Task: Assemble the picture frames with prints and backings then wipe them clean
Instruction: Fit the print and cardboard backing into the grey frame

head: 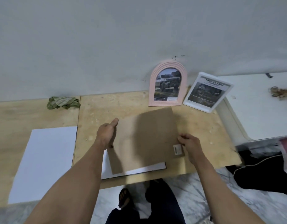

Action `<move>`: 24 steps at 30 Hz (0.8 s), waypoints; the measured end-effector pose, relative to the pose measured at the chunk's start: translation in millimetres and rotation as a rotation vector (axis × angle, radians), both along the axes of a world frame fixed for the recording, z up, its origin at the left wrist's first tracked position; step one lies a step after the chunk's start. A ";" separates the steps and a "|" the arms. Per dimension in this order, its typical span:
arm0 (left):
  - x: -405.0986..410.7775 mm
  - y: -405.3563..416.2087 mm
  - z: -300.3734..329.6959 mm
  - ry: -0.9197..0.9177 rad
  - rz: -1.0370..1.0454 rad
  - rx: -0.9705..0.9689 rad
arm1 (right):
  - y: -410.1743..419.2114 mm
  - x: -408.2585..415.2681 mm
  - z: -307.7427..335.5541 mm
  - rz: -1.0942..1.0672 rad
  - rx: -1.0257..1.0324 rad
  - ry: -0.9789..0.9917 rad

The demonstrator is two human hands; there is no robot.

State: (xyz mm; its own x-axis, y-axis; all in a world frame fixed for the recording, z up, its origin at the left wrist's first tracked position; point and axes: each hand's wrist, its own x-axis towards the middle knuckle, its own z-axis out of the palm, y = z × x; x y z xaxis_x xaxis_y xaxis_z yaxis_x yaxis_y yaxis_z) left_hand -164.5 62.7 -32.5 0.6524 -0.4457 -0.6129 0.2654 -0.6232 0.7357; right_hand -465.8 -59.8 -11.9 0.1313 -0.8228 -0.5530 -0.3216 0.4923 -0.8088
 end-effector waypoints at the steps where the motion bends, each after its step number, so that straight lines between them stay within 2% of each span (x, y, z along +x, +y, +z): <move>1: -5.8 -3.8 5.3 0.035 -0.014 -0.047 | -10.7 -10.0 3.7 -0.009 0.006 -0.014; 4: -36.1 -13.9 19.9 0.141 -0.076 -0.137 | -44.6 -54.7 14.3 -0.074 0.007 -0.037; 9: -106.0 -42.5 20.5 0.171 -0.284 -0.082 | -92.2 -128.3 9.3 -0.156 0.042 -0.020; 11: -139.5 -59.4 10.5 0.154 -0.285 -0.056 | -108.1 -151.5 4.7 -0.158 0.065 0.035; 19: -228.2 -84.8 -43.9 0.040 -0.165 0.156 | -149.2 -209.1 -44.6 -0.051 0.004 0.333; 24: -259.5 -97.3 -46.7 -0.182 -0.256 0.297 | -158.2 -222.6 -67.0 0.068 -0.018 0.545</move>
